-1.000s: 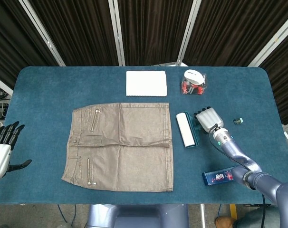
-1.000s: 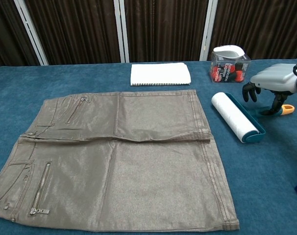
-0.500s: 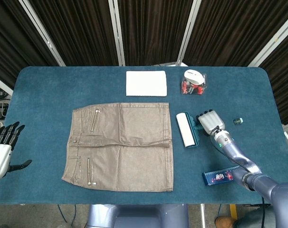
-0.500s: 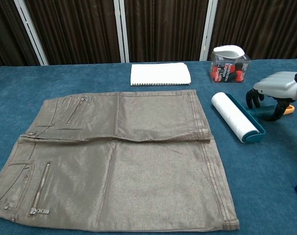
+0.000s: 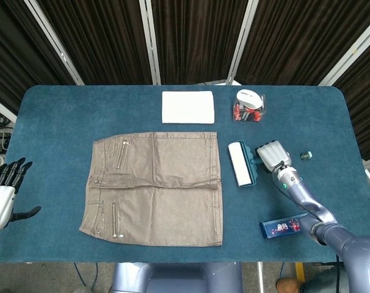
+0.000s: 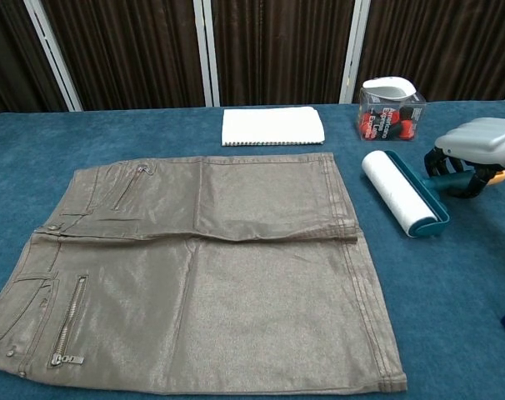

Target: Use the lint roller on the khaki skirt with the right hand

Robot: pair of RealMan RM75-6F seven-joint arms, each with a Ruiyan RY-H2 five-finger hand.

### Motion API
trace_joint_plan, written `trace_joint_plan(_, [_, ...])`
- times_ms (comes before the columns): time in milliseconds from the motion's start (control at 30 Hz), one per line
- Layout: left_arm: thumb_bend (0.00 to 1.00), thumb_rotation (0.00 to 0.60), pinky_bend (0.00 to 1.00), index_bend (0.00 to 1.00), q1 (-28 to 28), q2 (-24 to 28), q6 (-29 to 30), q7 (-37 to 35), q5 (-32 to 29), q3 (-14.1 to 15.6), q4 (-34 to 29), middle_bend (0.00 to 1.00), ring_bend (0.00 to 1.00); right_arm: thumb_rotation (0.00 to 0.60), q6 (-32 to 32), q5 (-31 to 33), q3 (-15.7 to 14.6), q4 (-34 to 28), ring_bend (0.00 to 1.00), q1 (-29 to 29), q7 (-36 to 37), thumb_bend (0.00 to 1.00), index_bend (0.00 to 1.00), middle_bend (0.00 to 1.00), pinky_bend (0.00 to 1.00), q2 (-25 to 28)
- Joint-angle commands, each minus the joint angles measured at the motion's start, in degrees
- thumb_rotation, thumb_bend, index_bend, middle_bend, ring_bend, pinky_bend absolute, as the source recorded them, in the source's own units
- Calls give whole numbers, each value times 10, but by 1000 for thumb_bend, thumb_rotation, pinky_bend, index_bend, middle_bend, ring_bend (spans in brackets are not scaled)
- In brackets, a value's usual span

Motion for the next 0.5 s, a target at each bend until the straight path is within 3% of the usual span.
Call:
trace_joint_plan(33, [0, 600, 0, 0, -1, 0, -1, 1, -1, 0, 0, 0, 0, 600, 21, -14, -2, -19, 460, 1, 12, 658, 545, 580, 433, 18])
trace_joint_plan(300, [0, 600, 0, 0, -3, 0, -6, 0, 0, 1, -2, 0, 0, 600, 66, -38, 21, -185, 465, 26, -8, 698, 550, 583, 445, 132])
trace_joint_plan(500, [0, 600, 0, 0, -4, 1, -10, -2, 0, 2, -3, 0, 0, 600, 26, -29, 54, -351, 467, 81, -143, 714, 550, 584, 445, 204])
